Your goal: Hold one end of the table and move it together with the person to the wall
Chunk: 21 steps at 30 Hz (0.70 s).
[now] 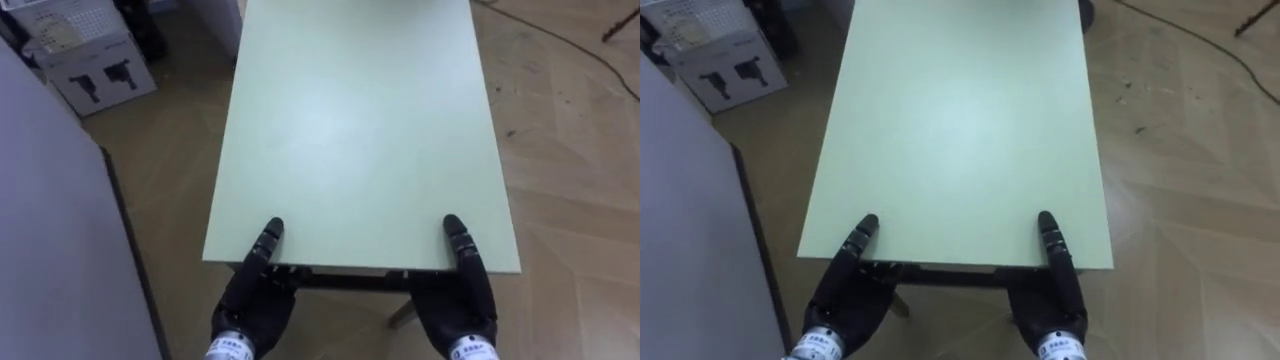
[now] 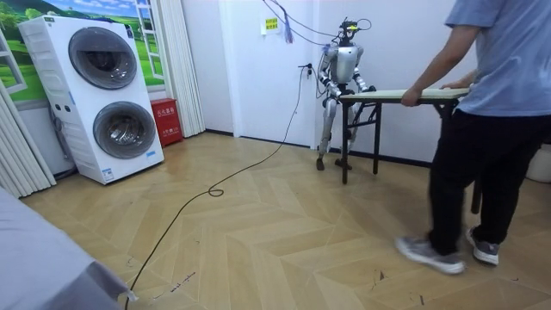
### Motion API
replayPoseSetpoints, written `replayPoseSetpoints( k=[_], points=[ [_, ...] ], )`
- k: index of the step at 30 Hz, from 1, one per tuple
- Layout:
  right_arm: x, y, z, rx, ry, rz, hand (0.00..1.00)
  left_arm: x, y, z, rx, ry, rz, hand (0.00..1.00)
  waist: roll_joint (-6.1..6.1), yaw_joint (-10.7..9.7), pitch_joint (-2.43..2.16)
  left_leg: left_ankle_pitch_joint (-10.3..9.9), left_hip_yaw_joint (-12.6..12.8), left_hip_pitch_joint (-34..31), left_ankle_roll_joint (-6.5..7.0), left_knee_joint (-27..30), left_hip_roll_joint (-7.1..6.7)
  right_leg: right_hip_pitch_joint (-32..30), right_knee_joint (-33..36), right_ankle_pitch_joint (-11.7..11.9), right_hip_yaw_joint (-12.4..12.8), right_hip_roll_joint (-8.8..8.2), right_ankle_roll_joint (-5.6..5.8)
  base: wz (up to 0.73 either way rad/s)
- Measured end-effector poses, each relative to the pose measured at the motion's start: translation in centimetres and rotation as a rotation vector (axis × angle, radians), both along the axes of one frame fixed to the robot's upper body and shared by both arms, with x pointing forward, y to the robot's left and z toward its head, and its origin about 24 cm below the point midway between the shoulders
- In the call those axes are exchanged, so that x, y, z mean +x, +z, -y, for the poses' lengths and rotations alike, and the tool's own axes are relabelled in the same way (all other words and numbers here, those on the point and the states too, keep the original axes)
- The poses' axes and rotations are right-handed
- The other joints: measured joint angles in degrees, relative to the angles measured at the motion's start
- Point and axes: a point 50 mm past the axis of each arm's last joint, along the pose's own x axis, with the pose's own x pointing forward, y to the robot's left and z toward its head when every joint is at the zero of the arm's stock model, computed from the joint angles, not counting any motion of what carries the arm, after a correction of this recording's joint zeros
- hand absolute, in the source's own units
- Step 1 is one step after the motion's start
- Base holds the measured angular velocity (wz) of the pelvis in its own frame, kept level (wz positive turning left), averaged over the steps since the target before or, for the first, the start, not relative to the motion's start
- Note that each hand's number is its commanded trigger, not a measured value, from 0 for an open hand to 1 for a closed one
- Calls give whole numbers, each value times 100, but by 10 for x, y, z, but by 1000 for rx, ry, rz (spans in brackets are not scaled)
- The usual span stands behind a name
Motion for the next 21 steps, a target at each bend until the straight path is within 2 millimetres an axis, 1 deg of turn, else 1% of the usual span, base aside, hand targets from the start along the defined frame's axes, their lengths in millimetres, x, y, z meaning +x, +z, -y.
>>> replayPoseSetpoints(
  k=[1,2,3,4,5,6,7,8,9,11,12,13,14,17,18,19,20,21],
  points=[
    [0,0,-1,2,-3,-2,100,0,-1,-1,1,0,-5,100,-3,-114,0,6,0,-3,-1,-1,-26,-2,-549,81,118,97,20,102],
    [0,0,-1,2,-2,-2,100,-1,-1,-1,2,-1,-6,100,-7,-147,-2,5,0,1,-2,-6,-36,22,-792,146,160,144,27,78],
    [-1,-1,0,1,-2,-5,100,-1,-2,-1,1,-2,-10,100,-26,-148,-3,7,3,14,-7,-36,-59,61,-1136,319,302,255,23,66],
    [-1,-1,1,-4,-1,-9,100,-2,-3,-1,-3,-7,-17,100,-27,-146,-2,23,27,43,-31,-105,-56,138,-1272,515,391,326,92,56],
    [-2,-1,2,-8,-1,-10,100,-2,-3,-1,-2,-9,-21,100,-29,-116,-3,33,84,67,-46,-163,-25,172,-1342,584,376,335,119,37],
    [-1,-1,2,-10,2,-16,100,-3,-3,-2,1,-9,-26,100,-23,-14,-7,55,140,108,-77,-270,52,218,-1529,665,373,395,92,0],
    [-1,0,1,-6,7,-23,100,-3,-3,-3,4,-5,-28,100,-27,163,-9,72,154,154,-104,-367,124,322,-1748,773,336,463,50,-9],
    [0,0,0,-5,10,-25,100,-2,-3,-4,7,-3,-28,100,-32,217,-11,83,142,176,-120,-410,153,398,-1859,825,309,496,29,0],
    [2,0,-1,-4,16,-30,100,-2,-3,-5,11,3,-29,100,-36,246,-13,100,75,224,-138,-476,188,529,-2057,896,277,557,18,16],
    [4,1,-2,-7,23,-31,100,-3,-3,-6,9,10,-34,100,-65,304,-22,137,18,334,-159,-612,199,679,-2237,931,245,584,15,16],
    [4,1,-1,-10,24,-31,100,-3,-3,-6,8,11,-34,100,-80,374,-19,165,-30,400,-168,-698,199,777,-2339,963,176,583,25,24],
    [4,1,-1,-10,25,-31,100,-3,-3,-6,8,11,-30,100,-89,394,-16,194,-103,424,-172,-738,199,871,-2401,975,86,586,26,30],
    [4,1,-2,-8,26,-30,100,-3,-3,-6,10,13,-28,100,-96,397,-13,215,-113,445,-162,-770,202,907,-2426,974,38,580,26,45],
    [4,1,-4,-4,30,-30,100,-3,-2,-8,15,20,-24,100,-110,357,-11,216,-10,477,-172,-808,270,1110,-2524,933,-225,557,18,53],
    [4,1,-5,-3,30,-30,100,-3,-2,-7,10,22,-22,100,-123,331,-7,206,212,453,-183,-810,345,1165,-2551,909,-373,540,14,68],
    [4,1,-5,-2,29,-30,100,-3,-2,-6,9,23,-20,100,-131,280,-9,187,504,398,-204,-803,448,1188,-2557,882,-540,518,10,69],
    [4,1,-5,-2,29,-29,100,-3,-2,-6,8,24,-19,100,-132,248,-10,178,638,372,-211,-802,496,1196,-2557,870,-627,503,8,67],
    [5,1,-5,-4,30,-29,100,-3,-2,-6,8,24,-18,100,-134,215,-9,177,717,330,-213,-792,524,1191,-2542,834,-729,485,13,48]
  ],
)
